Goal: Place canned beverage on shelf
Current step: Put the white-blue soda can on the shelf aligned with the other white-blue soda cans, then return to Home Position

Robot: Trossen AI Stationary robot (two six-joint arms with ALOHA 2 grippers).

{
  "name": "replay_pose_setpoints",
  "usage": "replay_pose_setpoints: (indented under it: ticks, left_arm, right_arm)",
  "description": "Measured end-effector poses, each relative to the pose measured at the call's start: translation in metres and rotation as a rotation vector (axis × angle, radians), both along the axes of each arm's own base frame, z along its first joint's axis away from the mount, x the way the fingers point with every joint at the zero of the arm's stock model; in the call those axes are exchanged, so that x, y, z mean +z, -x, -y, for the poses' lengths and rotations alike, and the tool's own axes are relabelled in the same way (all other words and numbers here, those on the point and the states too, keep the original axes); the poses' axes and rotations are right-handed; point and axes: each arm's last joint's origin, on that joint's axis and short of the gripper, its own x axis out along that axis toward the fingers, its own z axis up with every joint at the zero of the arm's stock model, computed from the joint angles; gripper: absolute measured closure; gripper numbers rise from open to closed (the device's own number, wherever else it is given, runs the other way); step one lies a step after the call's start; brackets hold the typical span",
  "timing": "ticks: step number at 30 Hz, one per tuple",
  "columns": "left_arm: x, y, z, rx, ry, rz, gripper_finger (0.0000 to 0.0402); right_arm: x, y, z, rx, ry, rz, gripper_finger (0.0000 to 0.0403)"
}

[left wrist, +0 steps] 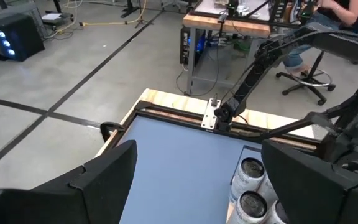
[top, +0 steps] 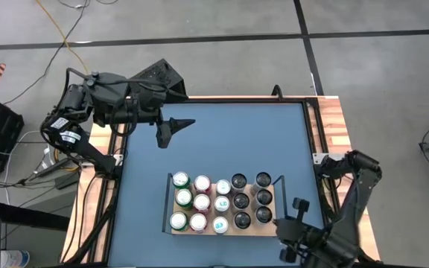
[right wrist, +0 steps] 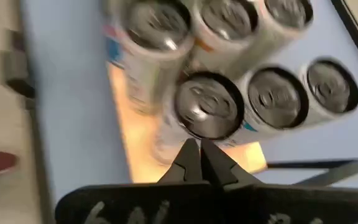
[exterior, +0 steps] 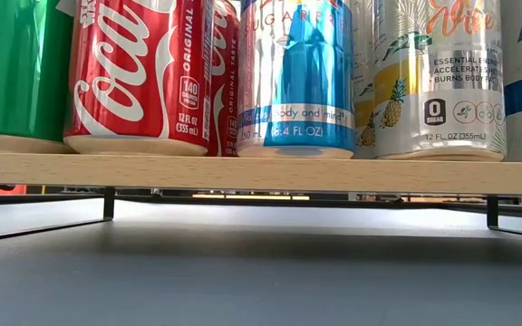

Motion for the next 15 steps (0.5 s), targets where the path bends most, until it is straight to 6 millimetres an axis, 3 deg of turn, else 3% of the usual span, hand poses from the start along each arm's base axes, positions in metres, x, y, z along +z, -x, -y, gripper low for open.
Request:
replay_pose_setpoints:
  ticks: [4,11,15]
  left_arm:
    - [0.007,-0.002,0.002,-0.075,0.042,0.084,0.007]
    - [0.021,0.002,0.019,-0.293,-0.007,0.19,0.007]
    - [0.021,0.011,0.022,-0.218,0.004,0.175,0.007]
  right_arm:
    - [0.038,0.007,0.007,0.088,-0.015,0.094,0.0403]
    - [0.113,0.025,0.048,0.167,0.105,0.378,0.0403]
    - [0.15,0.044,0.079,0.246,0.157,0.426,0.0403]
